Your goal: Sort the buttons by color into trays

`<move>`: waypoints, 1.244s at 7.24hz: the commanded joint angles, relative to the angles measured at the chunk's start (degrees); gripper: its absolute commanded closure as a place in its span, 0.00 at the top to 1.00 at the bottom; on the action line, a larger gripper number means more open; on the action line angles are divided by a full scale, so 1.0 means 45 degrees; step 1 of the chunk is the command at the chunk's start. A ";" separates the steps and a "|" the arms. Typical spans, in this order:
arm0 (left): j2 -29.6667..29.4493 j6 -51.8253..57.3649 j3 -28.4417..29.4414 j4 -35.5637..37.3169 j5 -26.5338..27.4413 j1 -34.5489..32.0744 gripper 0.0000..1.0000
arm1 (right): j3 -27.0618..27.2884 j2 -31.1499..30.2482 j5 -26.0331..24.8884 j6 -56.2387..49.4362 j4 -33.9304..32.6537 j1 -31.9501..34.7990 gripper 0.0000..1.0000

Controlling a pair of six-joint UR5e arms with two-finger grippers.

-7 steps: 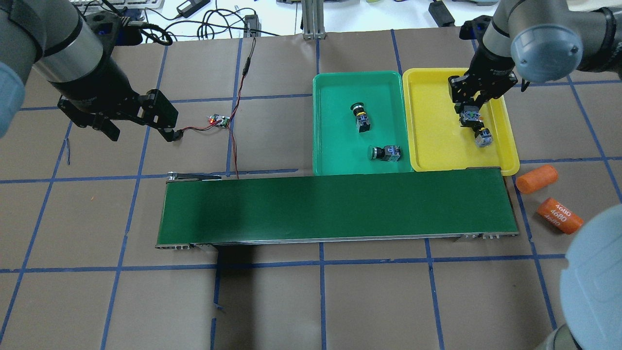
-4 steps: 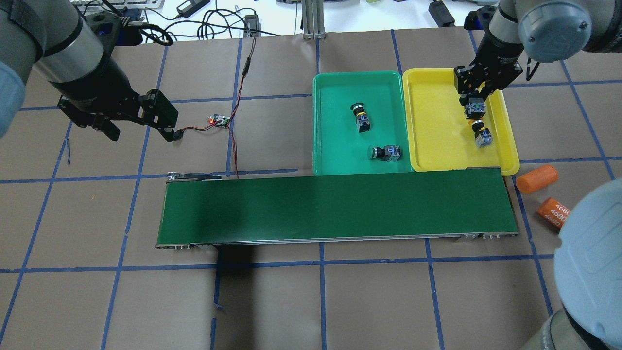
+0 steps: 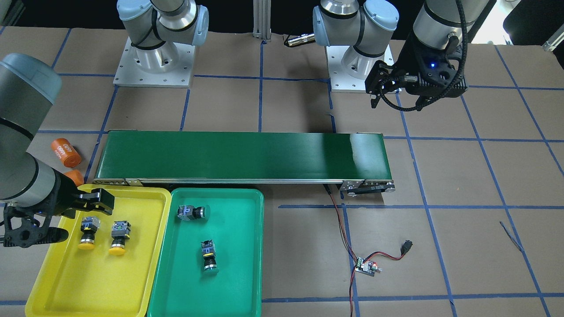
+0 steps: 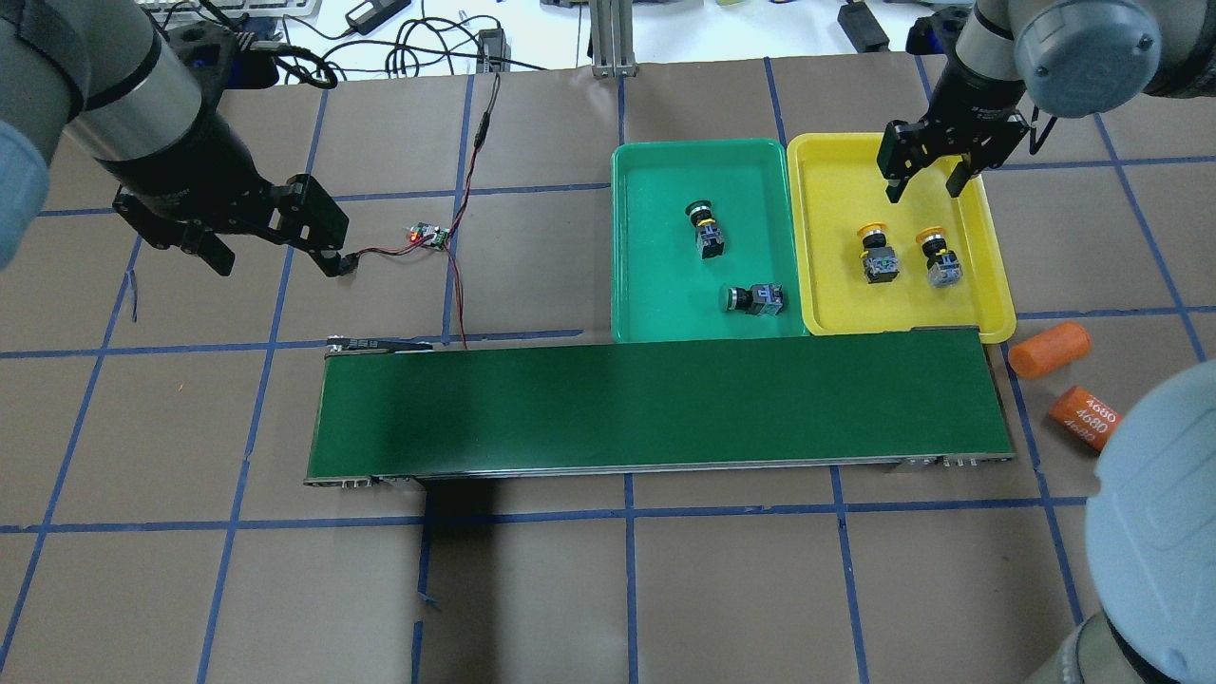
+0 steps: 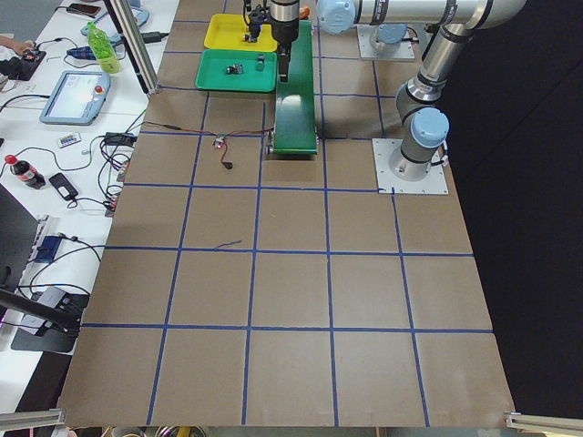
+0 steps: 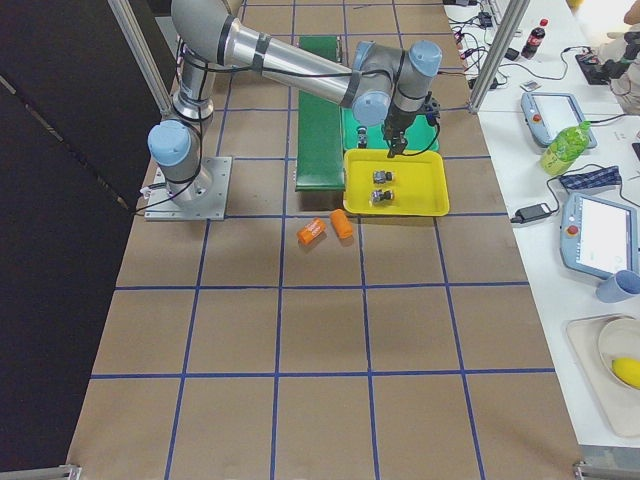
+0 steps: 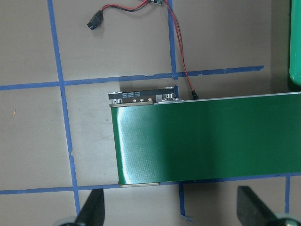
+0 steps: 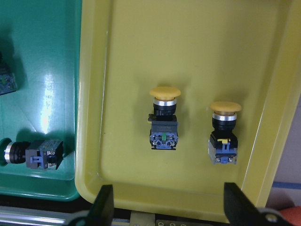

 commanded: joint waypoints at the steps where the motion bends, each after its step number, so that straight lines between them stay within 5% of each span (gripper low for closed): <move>1: 0.0000 0.0000 -0.0005 0.0058 -0.0007 0.0000 1.00 | -0.0167 -0.1019 0.0032 0.0122 0.0800 0.0755 1.00; 4: 0.0000 0.0000 -0.0005 0.0078 -0.0007 0.0000 1.00 | -0.0207 -0.3578 0.0051 0.1309 0.3161 0.2630 1.00; 9: 0.0019 0.0000 -0.0005 0.0078 0.0013 0.0000 1.00 | 0.0104 -0.4269 0.0149 0.1548 0.2836 0.3418 1.00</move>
